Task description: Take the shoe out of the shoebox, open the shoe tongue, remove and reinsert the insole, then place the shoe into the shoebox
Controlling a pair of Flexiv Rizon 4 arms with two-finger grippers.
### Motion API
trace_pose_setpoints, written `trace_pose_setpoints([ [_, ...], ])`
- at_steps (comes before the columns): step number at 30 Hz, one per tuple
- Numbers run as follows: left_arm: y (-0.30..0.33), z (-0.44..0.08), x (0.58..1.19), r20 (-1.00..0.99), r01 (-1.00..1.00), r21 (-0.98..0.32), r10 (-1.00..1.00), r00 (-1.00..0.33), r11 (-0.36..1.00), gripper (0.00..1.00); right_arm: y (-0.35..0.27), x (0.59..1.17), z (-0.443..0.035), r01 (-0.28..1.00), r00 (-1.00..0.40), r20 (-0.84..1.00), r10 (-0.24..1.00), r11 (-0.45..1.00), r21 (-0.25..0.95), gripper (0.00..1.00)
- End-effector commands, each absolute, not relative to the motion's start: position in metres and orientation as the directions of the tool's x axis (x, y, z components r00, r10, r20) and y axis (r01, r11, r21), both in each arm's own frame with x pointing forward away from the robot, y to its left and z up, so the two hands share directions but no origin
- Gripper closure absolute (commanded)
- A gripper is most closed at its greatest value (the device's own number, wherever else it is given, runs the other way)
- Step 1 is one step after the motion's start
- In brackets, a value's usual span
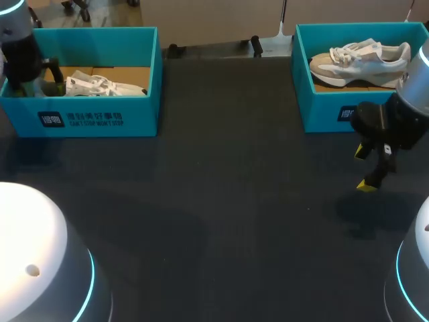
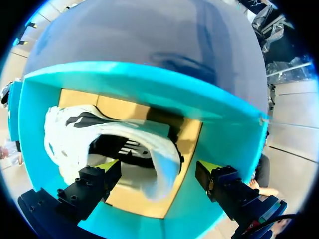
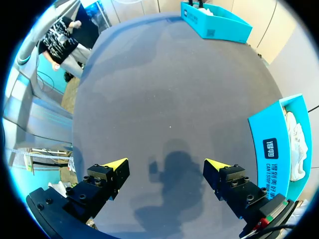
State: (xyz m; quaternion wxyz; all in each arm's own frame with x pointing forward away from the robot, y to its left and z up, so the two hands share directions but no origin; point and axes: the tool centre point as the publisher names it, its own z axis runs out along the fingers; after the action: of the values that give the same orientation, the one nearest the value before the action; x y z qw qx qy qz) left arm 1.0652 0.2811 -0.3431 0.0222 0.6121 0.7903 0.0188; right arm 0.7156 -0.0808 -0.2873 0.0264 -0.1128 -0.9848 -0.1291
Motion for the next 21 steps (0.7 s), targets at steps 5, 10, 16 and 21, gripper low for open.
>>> trace_pose_setpoints([
  [5, 0.286, -0.295, 1.055, -0.044, 0.965, 0.090, 0.969, -0.244, 0.247, 0.00, -0.081, 0.715, -0.288, 0.229, -0.973, 0.080, 0.216, 0.942, 0.246, 0.00],
  [10, 0.284, -0.264, 1.041, -0.059, 0.975, 0.104, 0.980, -0.189, 0.194, 0.00, -0.081, 0.715, -0.288, 0.229, -0.973, 0.080, 0.216, 0.942, 0.246, 0.00],
  [16, 0.287, -0.234, 1.021, -0.059, 0.979, 0.115, 0.985, -0.160, 0.166, 0.00, -0.081, 0.715, -0.288, 0.229, -0.973, 0.080, 0.216, 0.942, 0.246, 0.00],
  [21, 0.288, -0.214, 1.008, -0.067, 0.983, 0.104, 0.987, -0.144, 0.150, 0.00, -0.081, 0.715, -0.288, 0.229, -0.973, 0.080, 0.216, 0.942, 0.246, 0.00],
])
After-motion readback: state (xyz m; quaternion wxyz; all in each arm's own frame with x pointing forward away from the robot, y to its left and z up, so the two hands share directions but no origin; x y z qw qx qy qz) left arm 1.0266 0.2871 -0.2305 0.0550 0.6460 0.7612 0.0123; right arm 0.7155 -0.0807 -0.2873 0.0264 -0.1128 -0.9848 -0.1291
